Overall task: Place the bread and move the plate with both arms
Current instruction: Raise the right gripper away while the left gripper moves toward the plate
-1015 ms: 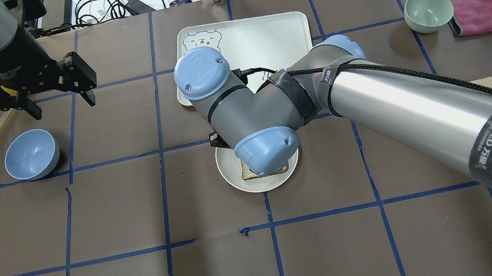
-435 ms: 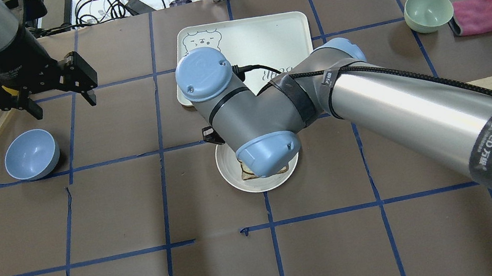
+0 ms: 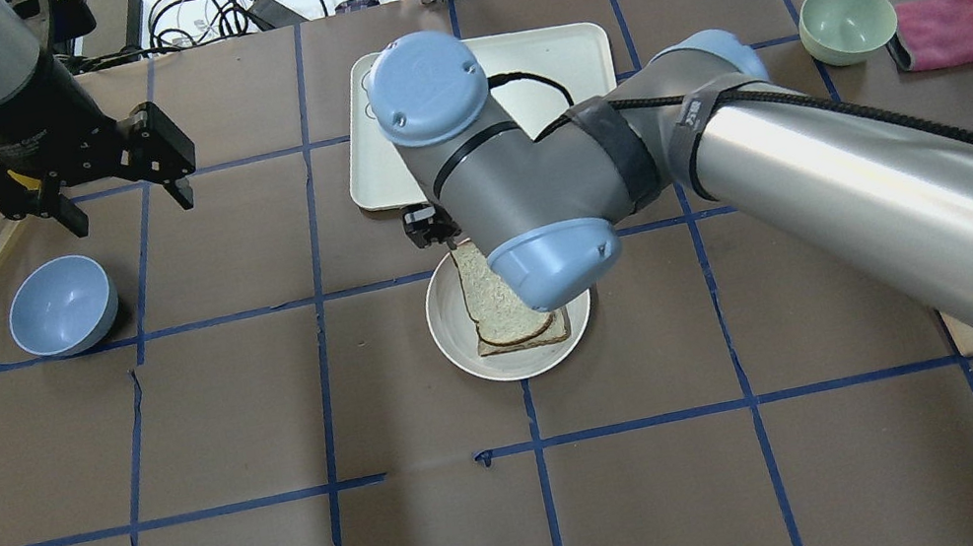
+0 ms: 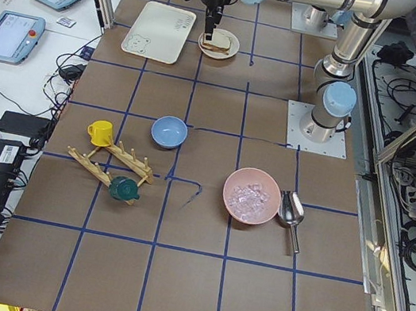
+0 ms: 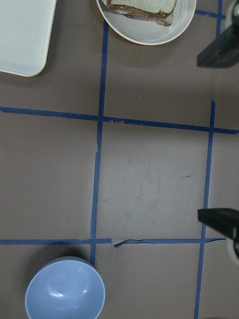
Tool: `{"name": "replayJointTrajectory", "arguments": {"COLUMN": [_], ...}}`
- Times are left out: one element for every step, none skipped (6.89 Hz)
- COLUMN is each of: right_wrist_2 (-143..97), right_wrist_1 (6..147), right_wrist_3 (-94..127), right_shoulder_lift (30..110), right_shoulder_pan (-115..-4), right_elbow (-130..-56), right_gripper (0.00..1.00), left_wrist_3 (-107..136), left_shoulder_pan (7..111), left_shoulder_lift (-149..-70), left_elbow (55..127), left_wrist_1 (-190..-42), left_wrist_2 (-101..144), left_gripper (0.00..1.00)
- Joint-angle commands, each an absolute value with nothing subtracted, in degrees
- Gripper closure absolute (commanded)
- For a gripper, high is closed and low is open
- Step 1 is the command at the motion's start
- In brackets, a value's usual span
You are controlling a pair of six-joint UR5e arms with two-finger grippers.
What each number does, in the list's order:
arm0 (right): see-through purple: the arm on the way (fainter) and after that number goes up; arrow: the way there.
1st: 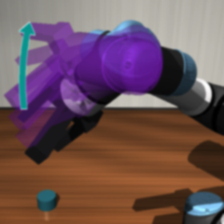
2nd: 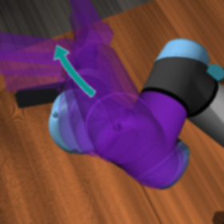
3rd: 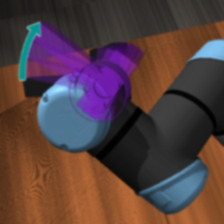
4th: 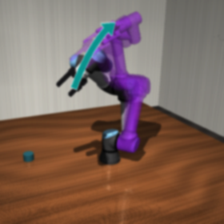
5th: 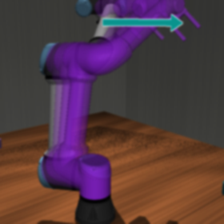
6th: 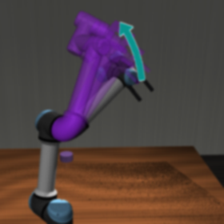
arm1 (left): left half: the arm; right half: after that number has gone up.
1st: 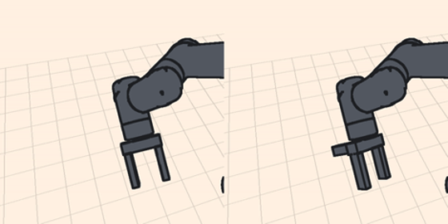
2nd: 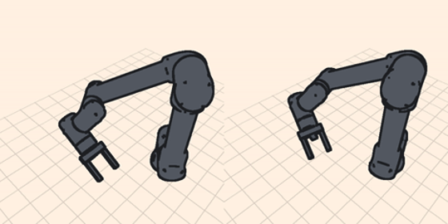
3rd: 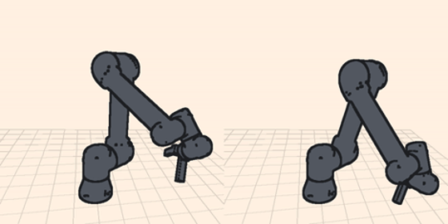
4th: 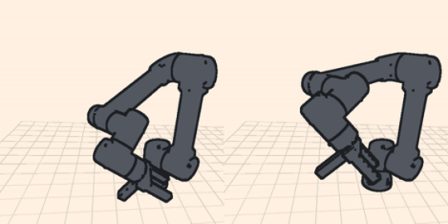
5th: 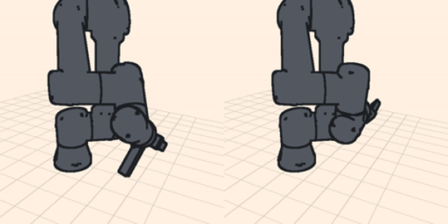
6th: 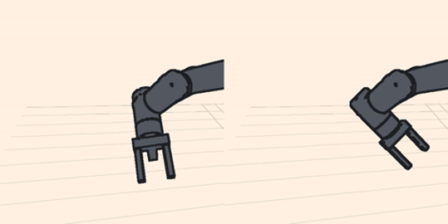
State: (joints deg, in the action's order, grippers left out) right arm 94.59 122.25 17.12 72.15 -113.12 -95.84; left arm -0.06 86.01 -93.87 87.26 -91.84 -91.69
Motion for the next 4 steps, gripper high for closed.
{"name": "replayJointTrajectory", "arguments": {"right_wrist_2": [88.3,88.3,87.9,88.0], "right_wrist_1": [108.1,96.4,89.7,84.9], "right_wrist_3": [3.7,-1.1,-3.2,-3.8], "right_shoulder_lift": [76.6,77.5,78.4,78.9], "right_shoulder_pan": [-102.1,-99.4,-97.7,-95.3], "right_elbow": [-89.3,-82.6,-77.0,-73.8], "right_gripper": [0.00,0.00,0.00,0.00], "left_wrist_3": [1.1,1.2,2.0,4.5], "left_shoulder_pan": [86.7,86.7,86.7,86.8], "left_shoulder_lift": [-95.2,-95.4,-95.5,-95.5], "left_elbow": [87.3,87.4,88.0,89.9], "left_wrist_1": [-91.8,-91.8,-91.8,-91.8], "left_wrist_2": [-91.2,-89.8,-86.4,-85.4], "left_gripper": [0.00,0.00,0.00,0.00]}}
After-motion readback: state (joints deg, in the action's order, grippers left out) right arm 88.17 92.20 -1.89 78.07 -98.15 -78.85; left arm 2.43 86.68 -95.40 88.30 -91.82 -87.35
